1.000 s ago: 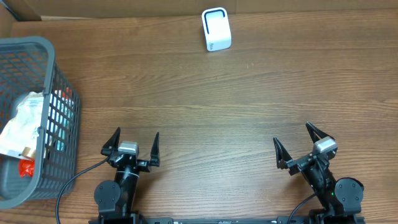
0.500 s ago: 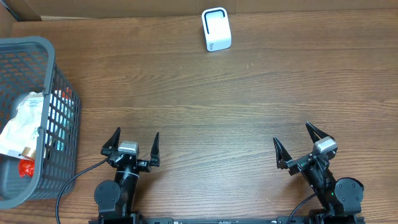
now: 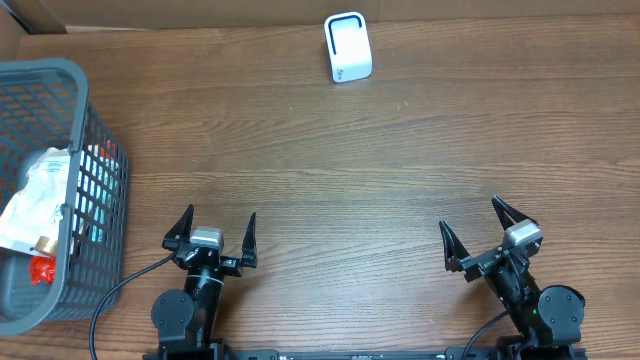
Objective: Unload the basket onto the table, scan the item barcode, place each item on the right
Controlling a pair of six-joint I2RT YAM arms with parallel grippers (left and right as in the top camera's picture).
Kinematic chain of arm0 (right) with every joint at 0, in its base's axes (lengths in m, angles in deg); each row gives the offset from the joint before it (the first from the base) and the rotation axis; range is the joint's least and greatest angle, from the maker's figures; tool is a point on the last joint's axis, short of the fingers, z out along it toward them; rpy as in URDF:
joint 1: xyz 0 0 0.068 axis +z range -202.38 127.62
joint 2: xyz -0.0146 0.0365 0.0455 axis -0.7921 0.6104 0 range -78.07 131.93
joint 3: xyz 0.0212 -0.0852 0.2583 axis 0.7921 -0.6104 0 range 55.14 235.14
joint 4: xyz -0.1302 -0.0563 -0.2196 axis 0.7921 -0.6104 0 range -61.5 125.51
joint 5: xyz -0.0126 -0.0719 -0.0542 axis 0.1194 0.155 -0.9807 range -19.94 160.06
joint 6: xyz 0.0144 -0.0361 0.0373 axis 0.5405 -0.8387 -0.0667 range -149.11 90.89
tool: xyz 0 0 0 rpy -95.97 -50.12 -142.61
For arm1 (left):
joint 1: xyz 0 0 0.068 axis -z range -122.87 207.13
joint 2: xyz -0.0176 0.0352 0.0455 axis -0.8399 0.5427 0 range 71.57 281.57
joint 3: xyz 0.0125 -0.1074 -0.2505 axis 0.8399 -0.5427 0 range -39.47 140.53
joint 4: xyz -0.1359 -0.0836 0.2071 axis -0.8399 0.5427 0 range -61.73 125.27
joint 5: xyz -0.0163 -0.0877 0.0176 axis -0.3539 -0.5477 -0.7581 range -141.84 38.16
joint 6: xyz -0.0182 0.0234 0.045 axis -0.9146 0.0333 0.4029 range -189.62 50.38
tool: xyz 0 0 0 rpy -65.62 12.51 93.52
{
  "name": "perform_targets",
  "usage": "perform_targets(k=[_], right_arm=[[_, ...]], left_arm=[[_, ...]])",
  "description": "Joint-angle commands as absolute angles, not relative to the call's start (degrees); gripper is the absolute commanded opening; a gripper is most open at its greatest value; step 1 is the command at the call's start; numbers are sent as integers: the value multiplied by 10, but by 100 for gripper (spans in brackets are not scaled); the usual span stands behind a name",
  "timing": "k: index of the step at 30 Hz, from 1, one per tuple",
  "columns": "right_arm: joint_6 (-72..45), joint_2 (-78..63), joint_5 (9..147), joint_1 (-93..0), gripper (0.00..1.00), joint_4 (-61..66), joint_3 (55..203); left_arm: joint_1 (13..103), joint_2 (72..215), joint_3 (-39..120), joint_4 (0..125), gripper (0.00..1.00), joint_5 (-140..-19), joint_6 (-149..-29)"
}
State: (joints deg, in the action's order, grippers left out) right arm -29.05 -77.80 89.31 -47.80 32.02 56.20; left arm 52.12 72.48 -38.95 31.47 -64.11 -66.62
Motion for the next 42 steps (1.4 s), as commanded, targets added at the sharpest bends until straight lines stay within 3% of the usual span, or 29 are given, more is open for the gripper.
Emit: perform_targets(k=[1, 24, 32, 42], right_arm=[[-289, -779, 892, -475, 100, 323, 556], [-286, -766, 881, -475, 100, 322, 556], [-259, -733, 929, -475, 100, 314, 572], [-259, -638, 933, -475, 100, 228, 703]], left_arm=[[519, 723, -392, 314, 100, -648, -659], [519, 723, -392, 310, 100, -650, -667], [519, 739, -381, 315, 100, -663, -759], [519, 869, -209, 400, 100, -665, -758]])
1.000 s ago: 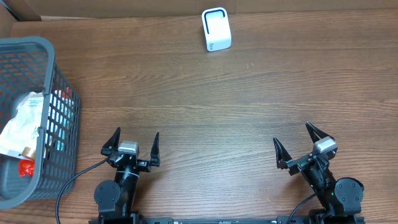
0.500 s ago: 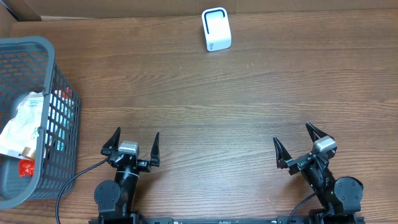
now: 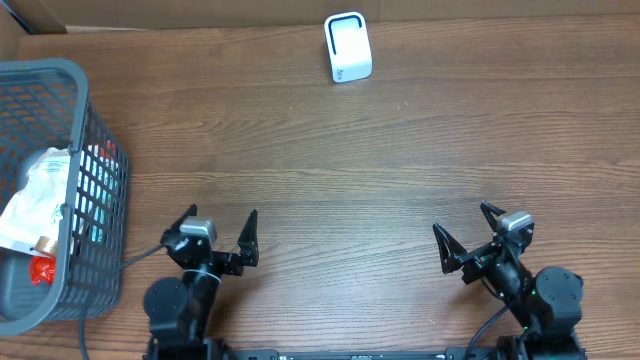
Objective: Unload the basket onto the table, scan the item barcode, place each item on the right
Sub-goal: 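Move the left gripper over the grey basket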
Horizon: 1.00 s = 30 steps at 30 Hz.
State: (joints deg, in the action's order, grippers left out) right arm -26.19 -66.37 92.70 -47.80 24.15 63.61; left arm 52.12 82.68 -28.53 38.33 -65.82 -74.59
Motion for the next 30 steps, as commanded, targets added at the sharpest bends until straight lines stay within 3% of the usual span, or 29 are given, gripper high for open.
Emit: perform_targets(k=[1, 8, 19, 26, 30], right_arm=[[-261, -627, 933, -475, 100, 216, 722], [-276, -508, 926, -475, 100, 53, 935], [-276, -274, 935, -475, 100, -268, 1317], [-276, -219, 971, -475, 100, -296, 1347], [-276, -205, 972, -475, 100, -302, 1347]], left_arm=[[519, 889, -184, 415, 100, -665, -757], [519, 1091, 108, 594, 100, -684, -756], [519, 1464, 769, 1091, 100, -677, -714], [516, 1536, 855, 1107, 100, -644, -709], [460, 1536, 857, 1110, 100, -616, -756]])
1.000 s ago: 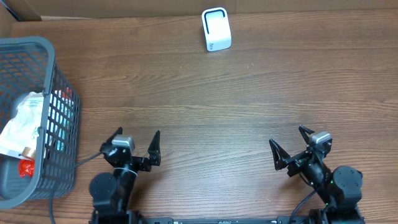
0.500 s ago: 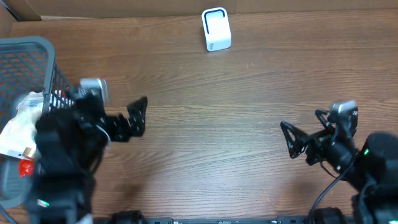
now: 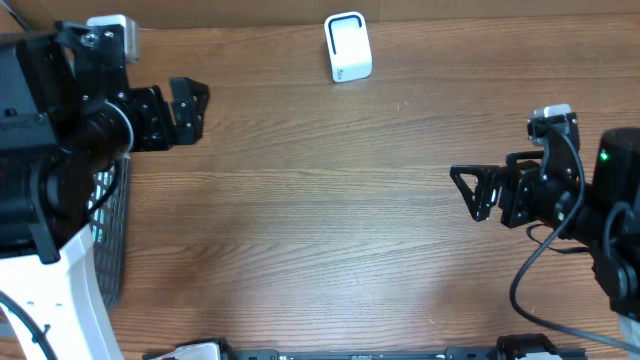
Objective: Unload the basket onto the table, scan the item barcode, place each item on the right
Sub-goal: 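Move the left gripper over the grey basket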
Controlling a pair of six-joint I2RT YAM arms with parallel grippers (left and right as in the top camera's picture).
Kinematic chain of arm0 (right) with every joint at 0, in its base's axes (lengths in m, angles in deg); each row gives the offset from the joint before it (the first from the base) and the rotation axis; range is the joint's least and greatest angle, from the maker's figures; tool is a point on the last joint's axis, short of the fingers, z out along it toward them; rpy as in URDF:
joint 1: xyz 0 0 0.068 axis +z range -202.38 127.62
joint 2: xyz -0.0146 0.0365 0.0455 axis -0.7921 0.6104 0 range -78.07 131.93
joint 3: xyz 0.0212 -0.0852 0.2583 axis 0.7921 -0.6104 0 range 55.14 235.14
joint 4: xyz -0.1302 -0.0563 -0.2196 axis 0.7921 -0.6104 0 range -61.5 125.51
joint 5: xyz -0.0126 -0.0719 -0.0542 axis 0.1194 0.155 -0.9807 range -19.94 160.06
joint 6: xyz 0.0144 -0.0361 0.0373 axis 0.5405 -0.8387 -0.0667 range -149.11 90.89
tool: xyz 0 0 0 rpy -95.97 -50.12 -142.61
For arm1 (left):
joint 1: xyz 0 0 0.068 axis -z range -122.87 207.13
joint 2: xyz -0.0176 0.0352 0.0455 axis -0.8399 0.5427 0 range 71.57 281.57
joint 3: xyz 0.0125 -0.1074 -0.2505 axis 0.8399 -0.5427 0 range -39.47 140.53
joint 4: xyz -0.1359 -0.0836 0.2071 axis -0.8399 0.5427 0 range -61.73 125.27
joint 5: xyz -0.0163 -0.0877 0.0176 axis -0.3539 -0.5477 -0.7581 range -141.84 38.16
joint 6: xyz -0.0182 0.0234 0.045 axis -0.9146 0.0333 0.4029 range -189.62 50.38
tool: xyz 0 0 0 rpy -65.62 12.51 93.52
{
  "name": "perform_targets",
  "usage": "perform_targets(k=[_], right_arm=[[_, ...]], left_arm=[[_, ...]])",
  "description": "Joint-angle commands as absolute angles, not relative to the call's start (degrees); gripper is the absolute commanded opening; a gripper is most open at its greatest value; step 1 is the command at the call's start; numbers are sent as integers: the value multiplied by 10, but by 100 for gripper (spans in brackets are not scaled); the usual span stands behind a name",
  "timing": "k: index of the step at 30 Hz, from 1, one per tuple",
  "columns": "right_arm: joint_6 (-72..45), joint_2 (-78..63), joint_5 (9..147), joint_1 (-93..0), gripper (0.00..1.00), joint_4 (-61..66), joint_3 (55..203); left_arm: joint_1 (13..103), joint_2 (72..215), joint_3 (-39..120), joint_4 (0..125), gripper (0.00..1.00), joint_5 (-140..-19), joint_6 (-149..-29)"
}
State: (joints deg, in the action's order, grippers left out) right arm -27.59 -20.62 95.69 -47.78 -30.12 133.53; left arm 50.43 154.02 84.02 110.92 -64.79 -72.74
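Only the overhead view is given. The white barcode scanner stands upright at the far edge of the table, near the middle. My left gripper is raised high at the far left, fingers pointing right and open with nothing between them. Its arm covers most of the grey mesh basket, and the items inside are hidden. My right gripper is raised at the right, pointing left toward the table's middle, open and empty.
A strip of the basket's wall shows under the left arm at the table's left edge. Brown cardboard runs along the far edge behind the scanner. A black cable hangs from the right arm near the front right.
Both arms have risen from the front edge. The left gripper now sits high over the basket at the far left. The right gripper is at mid-right, pointing left. Both are still open.
Both arms rested folded at the front edge with open grippers, and the basket showed white and red packets. A little later both had shifted slightly. Now both are raised, and the left arm hides the basket's contents.
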Motion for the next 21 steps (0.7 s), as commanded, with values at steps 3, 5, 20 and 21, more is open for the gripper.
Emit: perform_targets(k=[3, 5, 20, 21], right_arm=[[-276, -196, 971, -475, 100, -307, 1347], [-276, -189, 971, -475, 100, -310, 1347], [-276, -143, 931, -475, 100, -334, 1346], [-276, -138, 930, -475, 100, -335, 1346]], left_arm=[[367, 1537, 857, 1110, 100, -617, -791], [280, 1540, 857, 1114, 100, -618, -816], [1, 1693, 816, 1160, 93, -614, -888], [2, 1704, 807, 1159, 93, -613, -886]])
